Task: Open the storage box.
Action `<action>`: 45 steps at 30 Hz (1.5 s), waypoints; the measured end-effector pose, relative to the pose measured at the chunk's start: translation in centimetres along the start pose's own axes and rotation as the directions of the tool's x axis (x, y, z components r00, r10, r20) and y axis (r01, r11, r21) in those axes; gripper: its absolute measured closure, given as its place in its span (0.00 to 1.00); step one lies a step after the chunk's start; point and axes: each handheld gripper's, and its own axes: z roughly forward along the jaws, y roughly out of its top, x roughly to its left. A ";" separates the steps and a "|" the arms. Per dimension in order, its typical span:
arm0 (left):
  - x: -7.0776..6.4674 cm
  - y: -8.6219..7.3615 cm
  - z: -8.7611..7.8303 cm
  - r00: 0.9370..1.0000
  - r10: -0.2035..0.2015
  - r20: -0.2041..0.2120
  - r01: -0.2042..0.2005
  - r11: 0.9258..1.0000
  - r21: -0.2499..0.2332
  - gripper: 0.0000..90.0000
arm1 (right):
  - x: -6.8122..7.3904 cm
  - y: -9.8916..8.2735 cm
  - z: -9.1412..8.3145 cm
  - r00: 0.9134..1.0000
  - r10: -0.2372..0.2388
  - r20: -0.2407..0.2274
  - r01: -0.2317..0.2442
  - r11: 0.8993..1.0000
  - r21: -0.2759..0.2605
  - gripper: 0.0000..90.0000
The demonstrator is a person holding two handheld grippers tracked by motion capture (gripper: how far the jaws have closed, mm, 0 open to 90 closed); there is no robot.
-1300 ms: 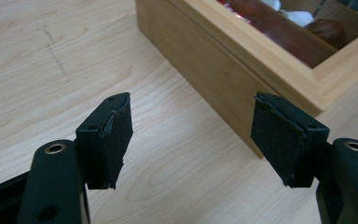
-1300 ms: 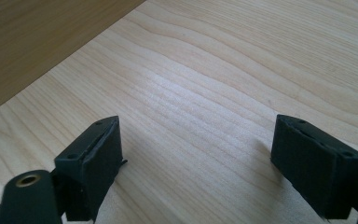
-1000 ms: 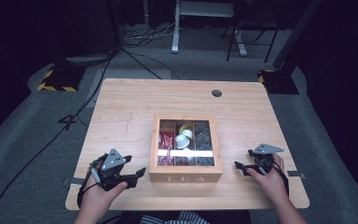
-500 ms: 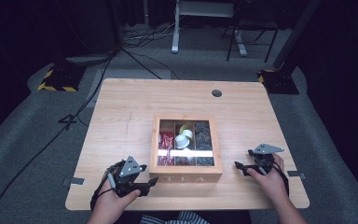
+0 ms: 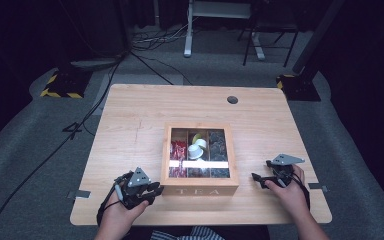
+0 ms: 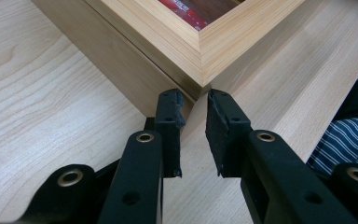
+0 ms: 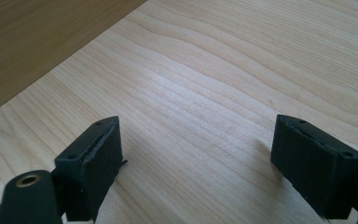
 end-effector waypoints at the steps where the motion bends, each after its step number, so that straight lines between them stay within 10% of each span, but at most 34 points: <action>1: 0.0 0.0 0.0 1.000 -0.001 0.001 0.001 1.000 0.001 0.85 | 0.0 0.0 0.0 1.000 -0.001 0.000 0.001 1.000 0.000 0.19; 16: -0.1 0.3 -0.4 1.000 0.029 0.008 -0.029 0.999 -0.027 0.89 | 1.9 0.9 -2.3 0.993 -0.047 -0.111 0.040 0.997 -0.067 0.40; 23: -0.1 0.4 -0.6 1.000 0.028 0.011 -0.027 0.999 -0.045 0.89 | 5.1 3.2 -5.0 0.955 -0.214 -0.204 0.185 0.971 -0.153 0.41; 26: -0.1 0.5 -0.8 1.000 0.028 0.009 -0.028 0.998 -0.053 0.89 | 6.9 3.7 -5.4 0.924 -0.293 -0.244 0.264 0.953 -0.147 0.39; 30: -0.1 0.5 -0.8 0.999 0.031 0.008 -0.030 0.998 -0.052 0.89 | 8.3 4.1 -5.0 0.913 -0.320 -0.254 0.283 0.943 -0.174 0.38; 34: -0.1 0.5 -0.8 0.999 0.035 0.006 -0.034 0.998 -0.055 0.89 | 9.4 4.4 -4.2 0.912 -0.340 -0.228 0.298 0.933 -0.201 0.38; 45: -0.2 0.6 -0.8 0.999 0.035 0.004 -0.035 0.996 -0.082 0.87 | 9.9 4.7 -3.9 0.941 -0.291 -0.172 0.252 0.943 -0.218 0.41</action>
